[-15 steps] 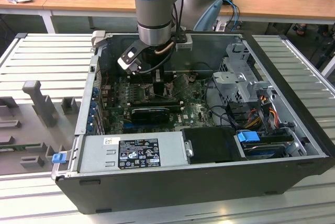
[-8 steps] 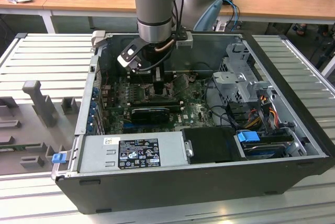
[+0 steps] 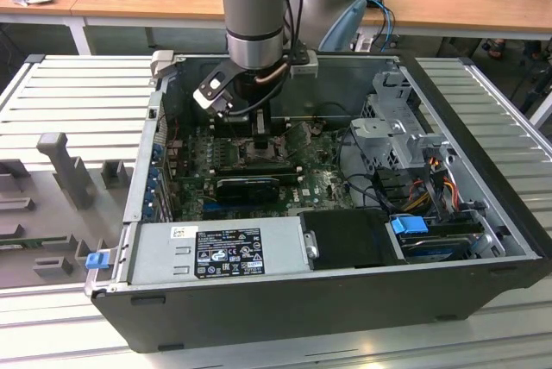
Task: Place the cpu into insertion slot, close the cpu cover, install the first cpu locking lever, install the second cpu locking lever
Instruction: 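Place the cpu into insertion slot, then close the cpu cover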
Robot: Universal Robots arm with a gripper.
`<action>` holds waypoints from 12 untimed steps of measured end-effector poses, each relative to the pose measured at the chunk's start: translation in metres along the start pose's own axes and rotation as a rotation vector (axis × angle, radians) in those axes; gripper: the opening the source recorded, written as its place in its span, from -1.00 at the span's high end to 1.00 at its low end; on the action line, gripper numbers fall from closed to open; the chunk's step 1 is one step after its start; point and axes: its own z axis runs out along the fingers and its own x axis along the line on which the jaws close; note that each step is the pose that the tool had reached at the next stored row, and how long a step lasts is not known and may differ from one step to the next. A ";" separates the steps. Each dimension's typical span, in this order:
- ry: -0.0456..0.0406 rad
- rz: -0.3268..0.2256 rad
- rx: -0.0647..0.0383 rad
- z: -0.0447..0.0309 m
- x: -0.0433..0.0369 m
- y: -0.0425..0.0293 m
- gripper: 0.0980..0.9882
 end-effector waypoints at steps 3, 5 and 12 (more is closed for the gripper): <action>-0.0012 0.000 0.000 -0.0009 0.0000 0.0001 0.98; -0.0017 0.000 0.000 -0.0013 0.0000 0.0001 0.98; -0.0020 0.001 0.005 -0.0004 0.0003 0.0096 0.98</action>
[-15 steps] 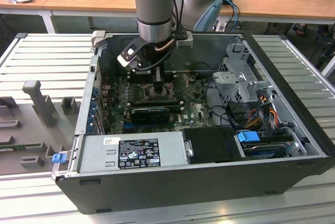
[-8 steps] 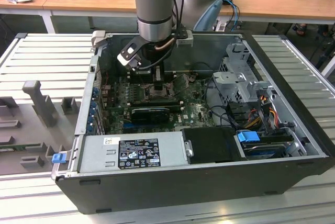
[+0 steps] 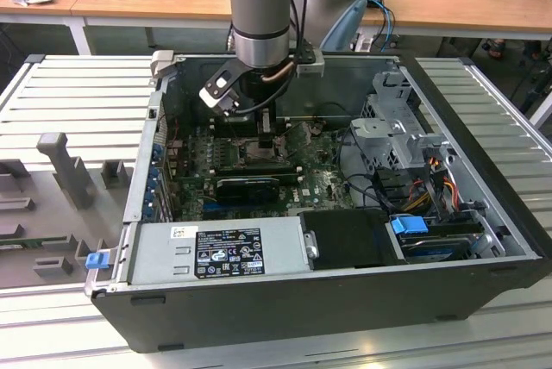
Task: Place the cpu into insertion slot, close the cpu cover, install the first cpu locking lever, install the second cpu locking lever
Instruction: 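Close the cpu cover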
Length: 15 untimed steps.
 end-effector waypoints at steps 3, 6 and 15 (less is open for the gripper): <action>0.0001 0.000 0.000 -0.0018 0.0002 0.0002 0.98; 0.0000 0.000 0.000 -0.0044 0.0003 0.0004 0.98; -0.0001 0.000 0.000 -0.0114 0.0009 0.0009 0.98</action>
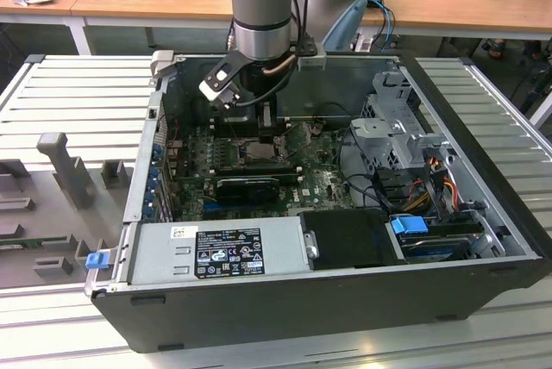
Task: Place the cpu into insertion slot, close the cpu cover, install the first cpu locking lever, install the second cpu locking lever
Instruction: 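Close the cpu cover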
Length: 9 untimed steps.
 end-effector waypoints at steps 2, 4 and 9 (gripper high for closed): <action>-0.0001 0.000 0.000 -0.0009 0.0001 0.0001 0.98; -0.0001 0.000 0.000 -0.0013 0.0004 0.0001 0.98; -0.0001 0.000 0.000 -0.0022 0.0008 0.0002 0.98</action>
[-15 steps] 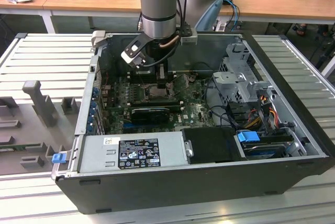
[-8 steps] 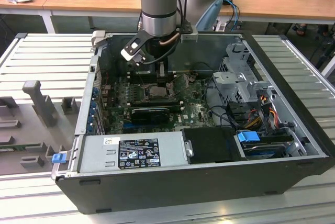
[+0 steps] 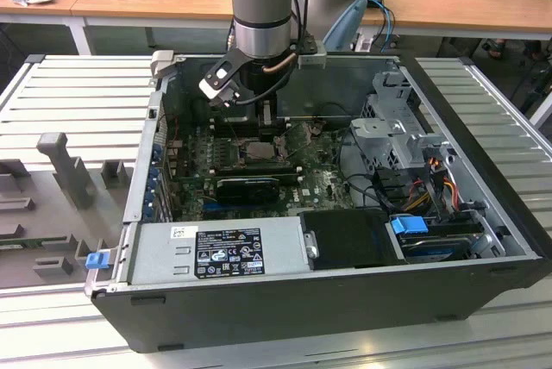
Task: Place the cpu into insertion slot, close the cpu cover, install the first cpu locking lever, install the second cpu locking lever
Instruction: 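Close the cpu cover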
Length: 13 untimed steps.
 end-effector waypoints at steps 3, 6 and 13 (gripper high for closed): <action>0.0000 0.000 0.000 -0.0004 0.0003 0.0000 0.98; 0.0000 -0.001 0.000 -0.0007 0.0007 0.0007 0.98; -0.0008 -0.002 0.000 -0.0122 0.0025 0.0026 0.98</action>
